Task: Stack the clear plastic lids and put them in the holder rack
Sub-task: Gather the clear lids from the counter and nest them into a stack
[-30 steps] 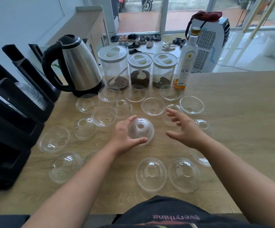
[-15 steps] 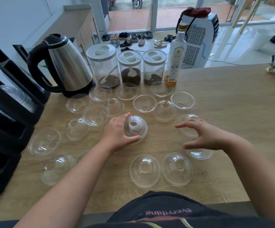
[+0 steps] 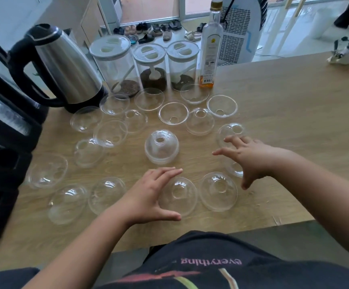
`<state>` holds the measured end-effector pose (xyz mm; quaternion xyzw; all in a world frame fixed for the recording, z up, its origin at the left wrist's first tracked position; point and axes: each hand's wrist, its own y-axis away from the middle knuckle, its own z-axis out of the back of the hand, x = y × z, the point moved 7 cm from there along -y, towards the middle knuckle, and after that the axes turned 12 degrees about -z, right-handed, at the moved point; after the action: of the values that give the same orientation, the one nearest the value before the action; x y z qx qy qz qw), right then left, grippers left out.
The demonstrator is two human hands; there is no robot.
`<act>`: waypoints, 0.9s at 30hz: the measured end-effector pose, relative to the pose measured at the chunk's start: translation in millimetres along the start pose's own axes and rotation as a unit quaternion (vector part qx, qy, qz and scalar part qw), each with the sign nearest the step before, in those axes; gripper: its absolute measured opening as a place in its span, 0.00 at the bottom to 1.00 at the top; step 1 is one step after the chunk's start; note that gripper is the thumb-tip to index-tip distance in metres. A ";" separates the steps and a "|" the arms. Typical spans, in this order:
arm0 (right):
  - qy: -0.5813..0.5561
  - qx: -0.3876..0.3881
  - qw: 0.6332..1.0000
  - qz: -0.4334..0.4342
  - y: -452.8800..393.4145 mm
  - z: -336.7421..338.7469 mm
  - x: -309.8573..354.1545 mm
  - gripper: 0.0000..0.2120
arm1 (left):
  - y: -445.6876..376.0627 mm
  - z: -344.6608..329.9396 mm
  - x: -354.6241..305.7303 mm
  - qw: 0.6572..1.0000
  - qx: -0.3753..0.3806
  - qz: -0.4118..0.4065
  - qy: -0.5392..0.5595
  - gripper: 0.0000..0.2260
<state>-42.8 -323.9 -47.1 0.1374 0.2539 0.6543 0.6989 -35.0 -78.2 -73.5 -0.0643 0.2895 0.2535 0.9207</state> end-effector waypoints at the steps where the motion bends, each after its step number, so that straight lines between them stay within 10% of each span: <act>1: 0.016 -0.003 1.000 0.000 1.1 -0.5 1.2 0.56 | 0.8 -6.0 1.6 1.000 -0.002 0.001 0.002 0.48; 9: 0.021 -0.028 0.999 0.005 4.1 -3.5 -3.8 0.48 | 1.8 -16.6 0.4 0.998 -0.053 0.006 0.020 0.40; 15: -0.280 -0.108 0.952 0.055 8.9 28.3 -15.2 0.42 | 5.6 39.4 2.1 0.983 -0.176 0.022 0.042 0.36; 20: -0.639 -0.100 0.756 0.102 8.2 51.8 -11.1 0.39 | -11.1 91.7 28.1 0.957 -0.270 0.075 0.069 0.38; 27: -0.847 -0.046 0.514 0.128 -16.3 58.3 12.6 0.45 | -47.6 86.7 56.0 0.964 -0.234 0.114 0.048 0.37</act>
<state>2.3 -305.1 -9.3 0.6252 -0.5095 0.3209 0.4966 71.8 -72.2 -35.2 -0.2567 0.2717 0.4138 0.8301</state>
